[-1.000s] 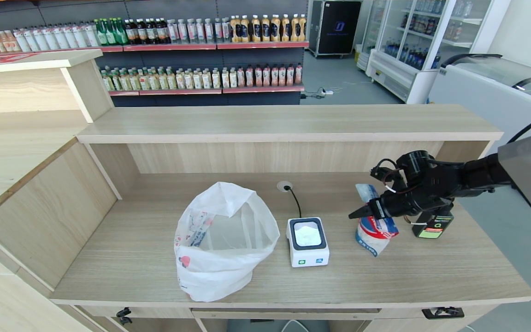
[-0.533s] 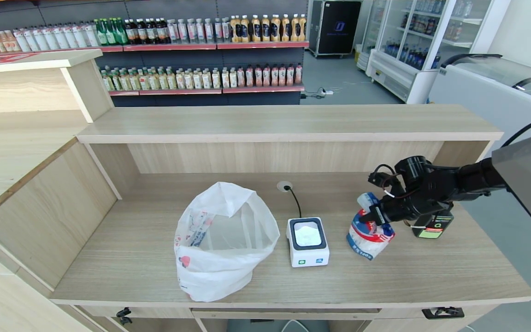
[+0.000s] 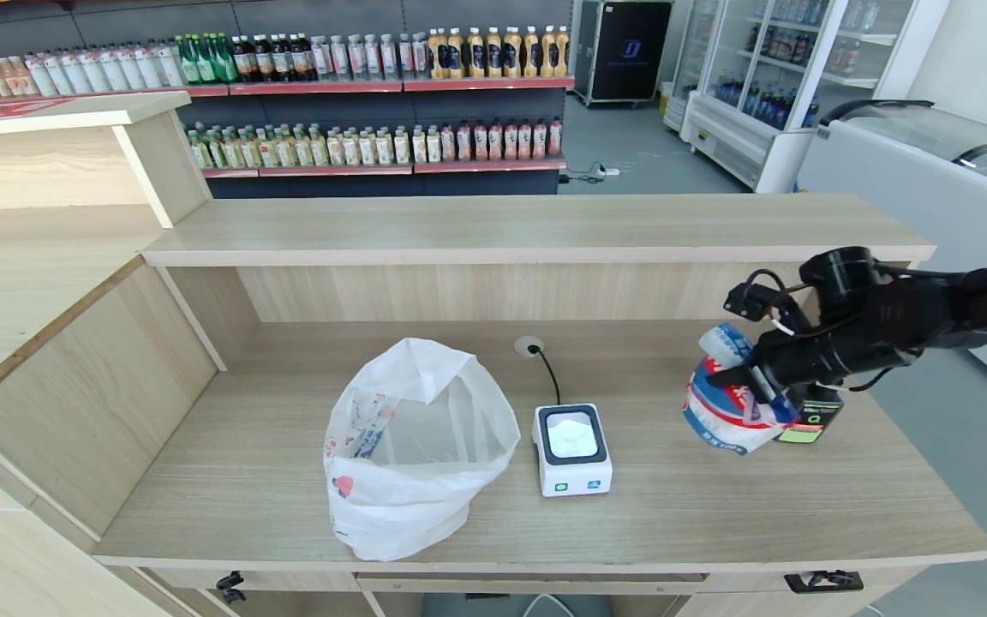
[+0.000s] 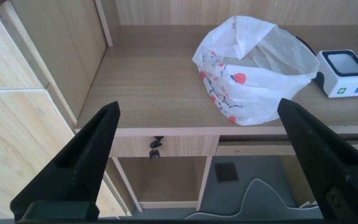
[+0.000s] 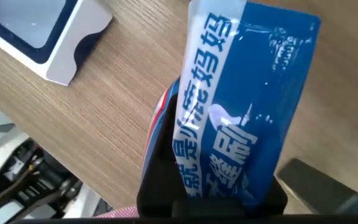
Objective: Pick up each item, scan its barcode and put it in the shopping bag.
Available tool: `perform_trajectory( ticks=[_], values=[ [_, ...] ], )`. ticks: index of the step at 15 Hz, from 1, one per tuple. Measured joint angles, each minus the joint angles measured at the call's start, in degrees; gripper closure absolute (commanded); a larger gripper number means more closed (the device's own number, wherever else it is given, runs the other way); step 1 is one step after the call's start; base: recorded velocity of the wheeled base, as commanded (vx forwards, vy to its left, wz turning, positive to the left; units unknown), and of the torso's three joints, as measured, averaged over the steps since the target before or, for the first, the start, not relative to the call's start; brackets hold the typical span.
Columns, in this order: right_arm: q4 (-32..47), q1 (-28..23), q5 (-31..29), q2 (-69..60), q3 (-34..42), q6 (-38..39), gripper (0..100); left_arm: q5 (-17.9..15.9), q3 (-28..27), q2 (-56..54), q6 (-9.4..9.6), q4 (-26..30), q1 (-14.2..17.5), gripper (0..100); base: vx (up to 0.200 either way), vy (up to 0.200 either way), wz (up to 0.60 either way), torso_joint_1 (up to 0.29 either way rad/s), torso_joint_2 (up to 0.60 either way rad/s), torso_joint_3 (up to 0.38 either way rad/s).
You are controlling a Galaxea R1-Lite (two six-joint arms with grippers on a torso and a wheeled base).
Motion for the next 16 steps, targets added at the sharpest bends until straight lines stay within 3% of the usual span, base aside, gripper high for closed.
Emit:
perform_trajectory(
  ticks=[4,9,11,14,16],
  values=[
    [0.13,-2.66,3.49,-19.85,7.79,-20.39,100,-0.01,0.0,0.0,0.0,0.0,0.0,0,0.0,0.0,0.0,0.0,0.0,0.0],
    [-2.02,-6.18,16.9,-45.43,19.68,-65.01,100,-0.01,0.0,0.0,0.0,0.0,0.0,0,0.0,0.0,0.0,0.0,0.0,0.0],
    [-2.6,-3.93,19.2,-51.21,24.58,-84.51,100,-0.01,0.0,0.0,0.0,0.0,0.0,0,0.0,0.0,0.0,0.0,0.0,0.0],
    [-3.69,2.38,19.97,-55.33,28.14,-107.69,100,-0.01,0.0,0.0,0.0,0.0,0.0,0,0.0,0.0,0.0,0.0,0.0,0.0],
    [-8.57,5.06,19.97,-57.55,29.95,-114.55,100,-0.01,0.0,0.0,0.0,0.0,0.0,0,0.0,0.0,0.0,0.0,0.0,0.0]
  ],
)
